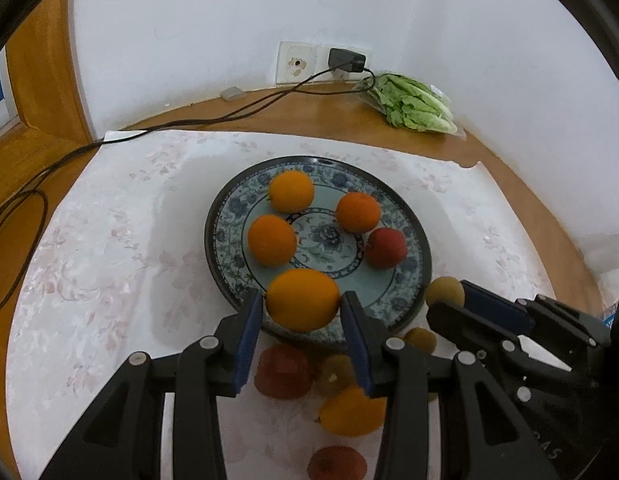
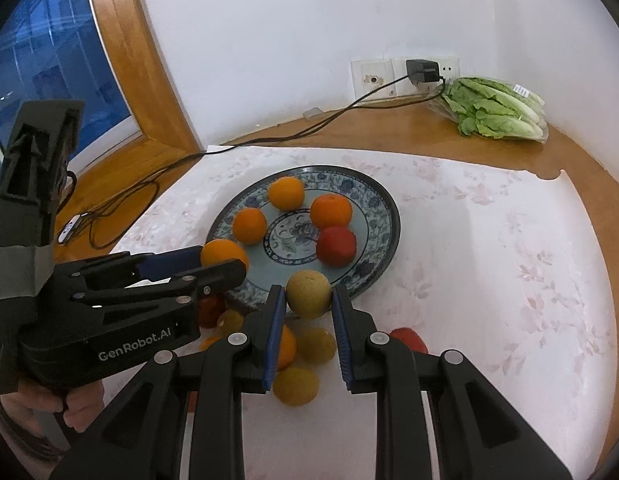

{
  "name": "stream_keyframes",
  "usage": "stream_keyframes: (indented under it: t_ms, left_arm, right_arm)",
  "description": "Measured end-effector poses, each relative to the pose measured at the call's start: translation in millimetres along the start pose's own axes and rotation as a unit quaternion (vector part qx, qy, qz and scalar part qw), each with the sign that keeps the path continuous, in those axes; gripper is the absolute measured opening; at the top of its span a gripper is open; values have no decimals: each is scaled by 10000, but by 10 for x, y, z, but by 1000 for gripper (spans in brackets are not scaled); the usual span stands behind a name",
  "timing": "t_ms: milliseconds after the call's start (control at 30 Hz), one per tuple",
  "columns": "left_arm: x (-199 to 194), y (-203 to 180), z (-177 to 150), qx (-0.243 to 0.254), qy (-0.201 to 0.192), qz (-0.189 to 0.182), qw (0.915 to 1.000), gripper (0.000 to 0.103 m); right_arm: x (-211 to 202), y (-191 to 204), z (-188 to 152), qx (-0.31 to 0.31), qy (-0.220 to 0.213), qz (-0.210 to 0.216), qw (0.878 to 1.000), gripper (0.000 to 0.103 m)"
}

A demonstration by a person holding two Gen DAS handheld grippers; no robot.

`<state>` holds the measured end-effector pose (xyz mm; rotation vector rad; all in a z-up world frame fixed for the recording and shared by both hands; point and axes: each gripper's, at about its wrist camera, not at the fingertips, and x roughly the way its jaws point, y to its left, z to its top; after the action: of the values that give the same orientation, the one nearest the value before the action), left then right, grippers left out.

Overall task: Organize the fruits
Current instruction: 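Carry the orange with the left tool while the right tool carries the yellow fruit to the plate, then open the left tool on the plate while the right tool releases the yellow fruit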

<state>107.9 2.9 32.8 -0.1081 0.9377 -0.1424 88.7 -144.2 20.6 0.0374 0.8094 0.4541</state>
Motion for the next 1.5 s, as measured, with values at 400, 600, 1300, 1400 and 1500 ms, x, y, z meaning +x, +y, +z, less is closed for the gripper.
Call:
stream_keyframes:
  t_ms: [400, 600, 1300, 1400, 1500]
  left_arm:
    - [180, 65, 76, -7, 32, 38, 10000, 42]
    - [233, 78, 133, 11, 26, -27, 10000, 43]
    - [238, 11, 145, 275, -19, 70, 9996, 44]
    - [147, -18, 132, 388, -119, 189, 9990, 45]
    - [70, -32, 121, 427, -161, 190, 9988, 45]
  right_arm:
    - [259, -75, 69, -17, 121, -105, 9999, 25]
    - [339, -86, 83, 31, 153, -75, 9998, 25]
    - [360, -123, 131, 146, 98, -97, 9998, 30]
    - [325, -116, 129, 217, 127, -43, 9997, 33]
    - [263, -100, 118, 238, 103, 8, 9997, 34]
